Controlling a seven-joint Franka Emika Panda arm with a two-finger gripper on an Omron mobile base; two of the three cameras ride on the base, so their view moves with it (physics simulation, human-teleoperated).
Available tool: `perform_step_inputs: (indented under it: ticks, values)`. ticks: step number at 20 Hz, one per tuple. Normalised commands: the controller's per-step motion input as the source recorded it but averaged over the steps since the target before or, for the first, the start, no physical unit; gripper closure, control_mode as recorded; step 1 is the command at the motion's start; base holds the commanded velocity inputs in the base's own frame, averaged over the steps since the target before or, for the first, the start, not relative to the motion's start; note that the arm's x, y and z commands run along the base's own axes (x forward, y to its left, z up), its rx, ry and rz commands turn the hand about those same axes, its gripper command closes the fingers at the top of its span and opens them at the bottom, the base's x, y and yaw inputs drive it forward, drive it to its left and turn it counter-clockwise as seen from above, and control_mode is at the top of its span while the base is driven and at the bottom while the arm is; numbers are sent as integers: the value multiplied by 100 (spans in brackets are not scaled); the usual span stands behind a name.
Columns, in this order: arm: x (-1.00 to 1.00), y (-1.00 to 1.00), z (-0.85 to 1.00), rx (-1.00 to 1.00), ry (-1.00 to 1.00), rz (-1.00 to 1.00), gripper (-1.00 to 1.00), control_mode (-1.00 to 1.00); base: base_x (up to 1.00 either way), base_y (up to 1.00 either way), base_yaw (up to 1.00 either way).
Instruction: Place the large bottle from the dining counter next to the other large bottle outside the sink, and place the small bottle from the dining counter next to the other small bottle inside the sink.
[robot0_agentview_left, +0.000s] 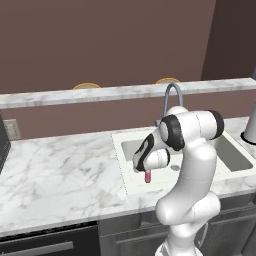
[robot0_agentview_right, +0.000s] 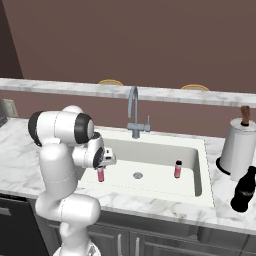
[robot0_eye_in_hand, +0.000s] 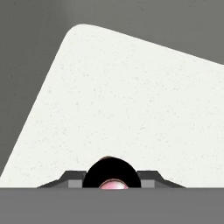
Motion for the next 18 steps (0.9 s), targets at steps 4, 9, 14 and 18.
perform_step_inputs:
  ticks: [4,9,14,18]
  values:
    - [0,0,0,0,0,0,100,-100,0,0,0]
    - [0,0,0,0,0,0,100,-100,0,0,0]
    - [0,0,0,0,0,0,100,-100,0,0,0]
    - [0,0,0,0,0,0,100,-100,0,0,0]
